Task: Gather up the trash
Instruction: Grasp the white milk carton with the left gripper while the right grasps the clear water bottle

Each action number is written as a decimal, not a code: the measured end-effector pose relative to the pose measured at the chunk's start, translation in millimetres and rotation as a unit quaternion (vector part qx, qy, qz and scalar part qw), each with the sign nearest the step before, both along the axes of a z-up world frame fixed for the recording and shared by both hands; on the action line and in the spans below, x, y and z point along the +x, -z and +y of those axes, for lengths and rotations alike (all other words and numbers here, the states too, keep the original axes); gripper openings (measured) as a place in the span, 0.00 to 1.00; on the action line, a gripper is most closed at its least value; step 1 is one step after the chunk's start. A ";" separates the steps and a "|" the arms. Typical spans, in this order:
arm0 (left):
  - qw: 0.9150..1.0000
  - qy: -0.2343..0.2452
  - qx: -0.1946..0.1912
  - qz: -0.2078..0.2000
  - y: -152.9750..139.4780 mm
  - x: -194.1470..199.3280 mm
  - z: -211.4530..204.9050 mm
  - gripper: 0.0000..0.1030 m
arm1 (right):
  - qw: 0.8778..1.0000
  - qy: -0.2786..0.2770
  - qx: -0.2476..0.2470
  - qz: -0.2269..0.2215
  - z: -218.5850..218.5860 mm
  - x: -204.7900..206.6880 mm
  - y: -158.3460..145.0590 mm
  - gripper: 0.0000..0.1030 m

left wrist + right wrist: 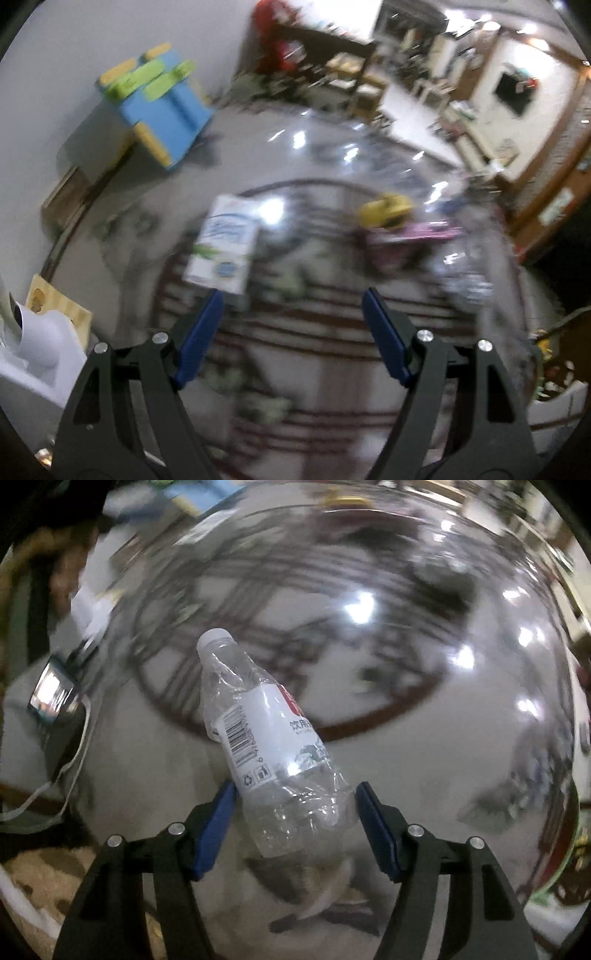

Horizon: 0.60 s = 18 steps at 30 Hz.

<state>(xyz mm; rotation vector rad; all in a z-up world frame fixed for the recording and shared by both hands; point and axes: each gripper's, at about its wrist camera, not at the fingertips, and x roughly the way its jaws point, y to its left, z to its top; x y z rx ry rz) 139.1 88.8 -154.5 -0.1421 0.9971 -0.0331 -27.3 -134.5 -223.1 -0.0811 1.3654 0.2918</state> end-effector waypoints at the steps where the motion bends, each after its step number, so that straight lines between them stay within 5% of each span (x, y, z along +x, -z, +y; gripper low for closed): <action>1: 1.000 -0.004 0.010 0.012 11.2 10.7 5.8 0.73 | 1.000 0.006 0.000 0.000 -2.4 1.0 -0.5 0.63; 9: 0.993 -0.002 0.103 0.056 65.2 68.8 17.8 0.74 | 1.000 0.020 -0.016 0.007 -1.0 8.3 1.8 0.66; 18: 0.991 -0.009 0.099 0.092 87.9 107.8 43.1 0.74 | 1.000 0.021 -0.012 0.014 -1.1 25.3 6.8 0.67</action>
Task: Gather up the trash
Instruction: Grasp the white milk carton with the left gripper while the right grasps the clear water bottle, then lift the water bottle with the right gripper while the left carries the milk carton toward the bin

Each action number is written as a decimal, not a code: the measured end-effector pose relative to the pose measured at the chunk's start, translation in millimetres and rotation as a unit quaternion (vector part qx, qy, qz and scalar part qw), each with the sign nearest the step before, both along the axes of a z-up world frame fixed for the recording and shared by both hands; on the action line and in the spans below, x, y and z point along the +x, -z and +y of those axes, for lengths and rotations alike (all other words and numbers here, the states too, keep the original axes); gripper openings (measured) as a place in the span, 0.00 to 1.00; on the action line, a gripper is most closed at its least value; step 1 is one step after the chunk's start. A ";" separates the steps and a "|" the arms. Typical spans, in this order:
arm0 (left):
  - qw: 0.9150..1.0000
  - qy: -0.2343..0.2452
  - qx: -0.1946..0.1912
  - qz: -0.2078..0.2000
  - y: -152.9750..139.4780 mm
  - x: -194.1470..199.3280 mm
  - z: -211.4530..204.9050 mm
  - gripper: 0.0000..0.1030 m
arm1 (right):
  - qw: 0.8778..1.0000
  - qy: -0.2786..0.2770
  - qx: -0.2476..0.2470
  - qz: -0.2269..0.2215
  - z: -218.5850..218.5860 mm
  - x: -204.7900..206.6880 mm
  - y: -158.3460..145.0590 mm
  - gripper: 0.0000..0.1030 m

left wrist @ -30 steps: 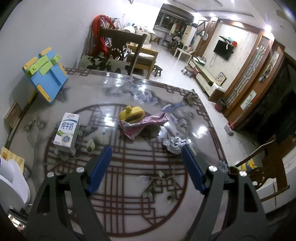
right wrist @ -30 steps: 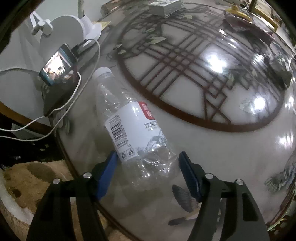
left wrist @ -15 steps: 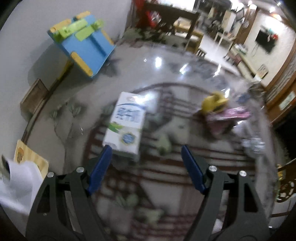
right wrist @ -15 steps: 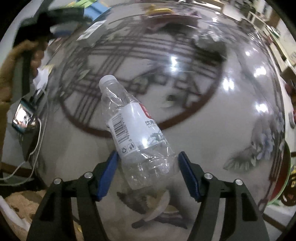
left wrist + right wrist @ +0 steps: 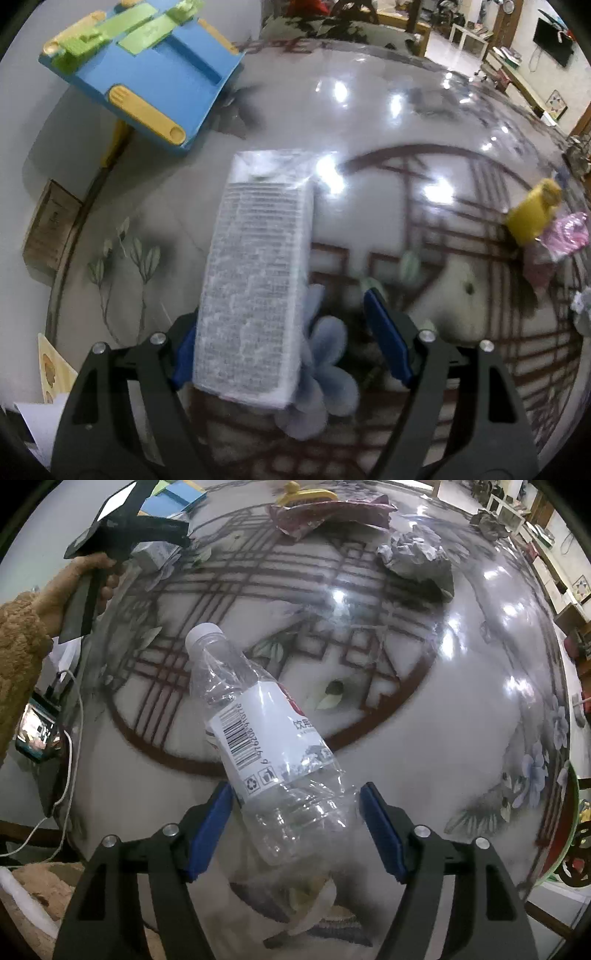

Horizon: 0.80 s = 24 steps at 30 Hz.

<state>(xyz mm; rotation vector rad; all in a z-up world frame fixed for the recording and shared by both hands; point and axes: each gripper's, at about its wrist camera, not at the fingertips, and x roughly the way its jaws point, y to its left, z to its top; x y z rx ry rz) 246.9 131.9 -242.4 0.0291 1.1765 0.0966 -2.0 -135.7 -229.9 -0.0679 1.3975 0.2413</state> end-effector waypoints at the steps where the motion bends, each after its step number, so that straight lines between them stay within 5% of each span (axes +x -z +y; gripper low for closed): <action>1: 1.000 -0.003 -0.002 0.001 0.9 1.9 4.1 0.73 | 1.000 0.000 -0.001 0.001 0.9 2.9 0.2 0.67; 5: 0.999 -0.028 -0.044 -0.011 -7.2 -0.2 22.8 0.71 | 1.000 -0.002 0.000 0.001 3.9 9.8 -0.3 0.67; 10: 0.999 -0.020 -0.043 -0.014 -8.7 1.6 28.1 0.70 | 1.000 -0.011 0.006 0.004 9.3 16.9 2.9 0.67; 15: 0.998 -0.026 -0.049 -0.007 1.7 9.9 34.1 0.36 | 1.000 -0.013 0.010 -0.002 12.6 20.9 -3.1 0.67; 24: 0.996 -0.005 -0.078 -0.051 -29.7 -23.1 14.7 0.35 | 1.000 -0.023 0.014 -0.003 22.4 33.5 -3.5 0.73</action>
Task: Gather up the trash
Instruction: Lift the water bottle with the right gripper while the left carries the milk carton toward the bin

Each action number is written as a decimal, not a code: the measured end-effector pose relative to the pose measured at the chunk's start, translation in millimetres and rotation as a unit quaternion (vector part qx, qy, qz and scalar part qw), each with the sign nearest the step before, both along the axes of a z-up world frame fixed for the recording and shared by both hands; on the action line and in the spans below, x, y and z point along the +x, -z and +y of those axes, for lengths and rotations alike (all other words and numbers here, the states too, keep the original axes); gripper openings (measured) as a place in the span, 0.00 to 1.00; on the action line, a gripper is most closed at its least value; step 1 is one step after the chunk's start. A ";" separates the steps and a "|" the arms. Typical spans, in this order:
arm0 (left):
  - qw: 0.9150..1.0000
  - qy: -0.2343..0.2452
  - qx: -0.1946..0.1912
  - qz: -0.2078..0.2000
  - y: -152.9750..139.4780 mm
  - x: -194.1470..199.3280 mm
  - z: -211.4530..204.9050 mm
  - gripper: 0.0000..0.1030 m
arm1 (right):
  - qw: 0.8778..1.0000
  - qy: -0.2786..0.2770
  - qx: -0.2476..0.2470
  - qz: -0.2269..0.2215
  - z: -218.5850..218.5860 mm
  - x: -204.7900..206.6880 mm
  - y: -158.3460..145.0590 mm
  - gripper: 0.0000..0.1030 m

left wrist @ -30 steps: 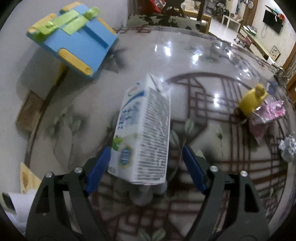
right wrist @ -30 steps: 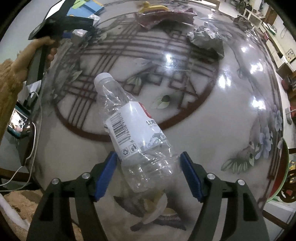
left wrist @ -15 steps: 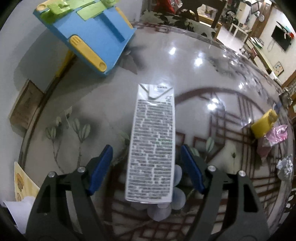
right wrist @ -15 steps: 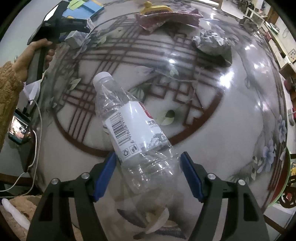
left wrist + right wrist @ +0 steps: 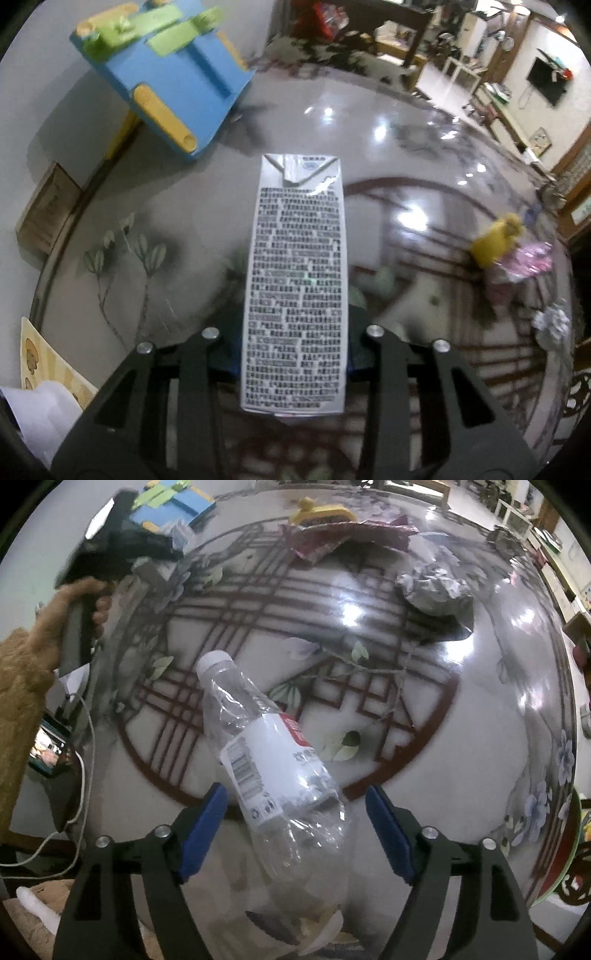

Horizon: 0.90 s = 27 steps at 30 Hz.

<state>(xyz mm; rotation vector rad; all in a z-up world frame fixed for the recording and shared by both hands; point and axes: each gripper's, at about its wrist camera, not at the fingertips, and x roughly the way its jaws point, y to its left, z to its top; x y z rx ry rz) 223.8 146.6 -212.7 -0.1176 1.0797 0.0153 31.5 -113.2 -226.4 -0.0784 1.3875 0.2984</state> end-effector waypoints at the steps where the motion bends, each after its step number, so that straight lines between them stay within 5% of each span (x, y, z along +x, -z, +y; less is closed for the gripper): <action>1: 1.000 0.009 -0.003 -0.005 -5.1 -5.9 -6.9 0.35 | 1.000 -0.007 -0.001 0.005 2.9 0.9 3.8 0.73; 9: 0.997 0.064 -0.024 -0.033 -35.9 -55.7 -56.7 0.35 | 1.000 -0.017 -0.006 0.004 7.1 -5.4 13.7 0.60; 14: 0.994 0.096 -0.038 -0.046 -53.9 -86.3 -87.5 0.35 | 0.997 0.054 0.039 -0.033 -24.1 -14.2 -9.7 0.59; 21: 0.984 0.155 -0.052 -0.078 -87.8 -126.9 -145.7 0.35 | 0.967 0.205 0.108 -0.103 -92.4 -40.6 -49.9 0.59; 27: 0.973 0.208 -0.050 -0.088 -103.6 -160.0 -192.2 0.35 | 0.941 0.276 0.133 -0.142 -133.7 -69.3 -77.4 0.57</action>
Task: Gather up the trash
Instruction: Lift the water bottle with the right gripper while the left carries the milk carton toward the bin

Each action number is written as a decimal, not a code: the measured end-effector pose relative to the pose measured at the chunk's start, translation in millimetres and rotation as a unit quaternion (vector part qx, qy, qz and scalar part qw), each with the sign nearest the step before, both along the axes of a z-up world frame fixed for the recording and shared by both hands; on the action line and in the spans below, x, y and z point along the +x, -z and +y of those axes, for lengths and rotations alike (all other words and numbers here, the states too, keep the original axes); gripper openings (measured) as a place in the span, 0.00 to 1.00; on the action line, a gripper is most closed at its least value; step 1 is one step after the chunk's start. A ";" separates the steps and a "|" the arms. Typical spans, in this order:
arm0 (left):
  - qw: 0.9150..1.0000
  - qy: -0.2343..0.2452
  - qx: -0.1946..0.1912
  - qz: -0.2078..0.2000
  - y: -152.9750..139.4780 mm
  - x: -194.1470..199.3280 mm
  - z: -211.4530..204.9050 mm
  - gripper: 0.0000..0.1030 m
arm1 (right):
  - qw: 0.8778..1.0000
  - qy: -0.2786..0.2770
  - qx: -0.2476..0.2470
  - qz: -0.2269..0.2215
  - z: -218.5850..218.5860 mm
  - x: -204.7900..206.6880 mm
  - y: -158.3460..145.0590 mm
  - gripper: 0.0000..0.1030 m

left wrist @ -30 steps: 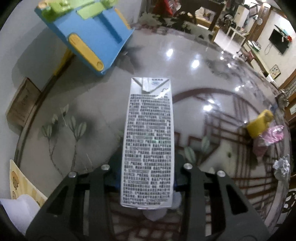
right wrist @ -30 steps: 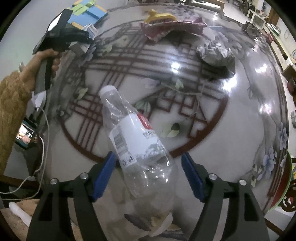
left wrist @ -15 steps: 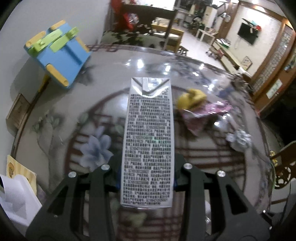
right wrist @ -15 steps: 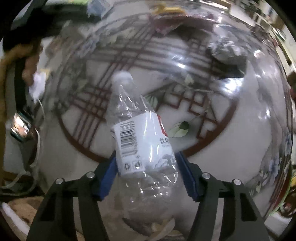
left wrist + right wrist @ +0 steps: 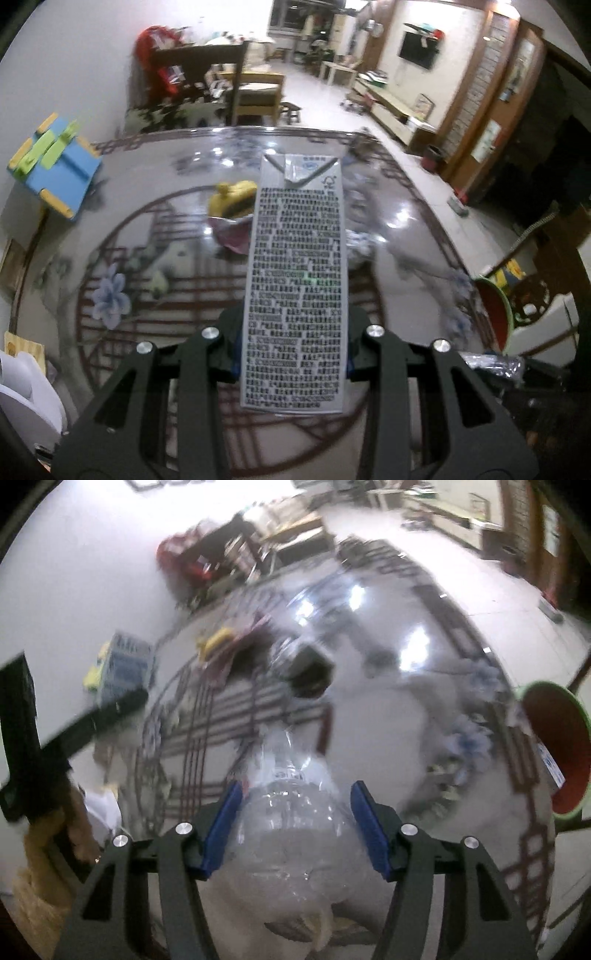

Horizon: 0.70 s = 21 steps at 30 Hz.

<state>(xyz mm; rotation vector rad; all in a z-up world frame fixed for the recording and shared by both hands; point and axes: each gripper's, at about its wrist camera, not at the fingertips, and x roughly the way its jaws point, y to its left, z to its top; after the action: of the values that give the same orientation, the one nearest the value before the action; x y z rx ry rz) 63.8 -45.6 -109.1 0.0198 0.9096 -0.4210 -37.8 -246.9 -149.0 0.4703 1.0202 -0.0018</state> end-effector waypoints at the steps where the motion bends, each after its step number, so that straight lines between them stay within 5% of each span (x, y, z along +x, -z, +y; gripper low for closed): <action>1: 1.000 0.009 0.000 -0.003 -2.6 -6.5 -8.0 0.35 | 1.000 0.008 -0.001 -0.004 -4.2 -5.5 -3.5 0.57; 7: 0.999 0.036 0.004 -0.003 -4.0 -23.2 -31.1 0.35 | 0.999 0.004 0.020 0.029 -15.8 -23.0 9.6 0.56; 12: 0.999 0.044 0.006 0.003 -2.0 -32.9 -36.3 0.36 | 0.991 -0.037 -0.068 0.109 -10.6 -38.3 30.5 0.58; 16: 0.999 0.045 0.007 0.011 2.8 -35.1 -36.2 0.36 | 0.987 -0.045 -0.083 0.128 -13.9 -55.2 41.9 0.72; 21: 0.999 0.047 0.006 0.012 4.2 -36.9 -35.8 0.36 | 0.984 -0.021 -0.080 0.159 -19.8 -85.1 44.7 0.74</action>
<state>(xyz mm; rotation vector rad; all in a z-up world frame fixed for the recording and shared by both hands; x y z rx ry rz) 26.9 -81.4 -113.3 0.0694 0.9368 -0.5028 -122.9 -266.7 -193.6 0.3069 1.3329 -0.1237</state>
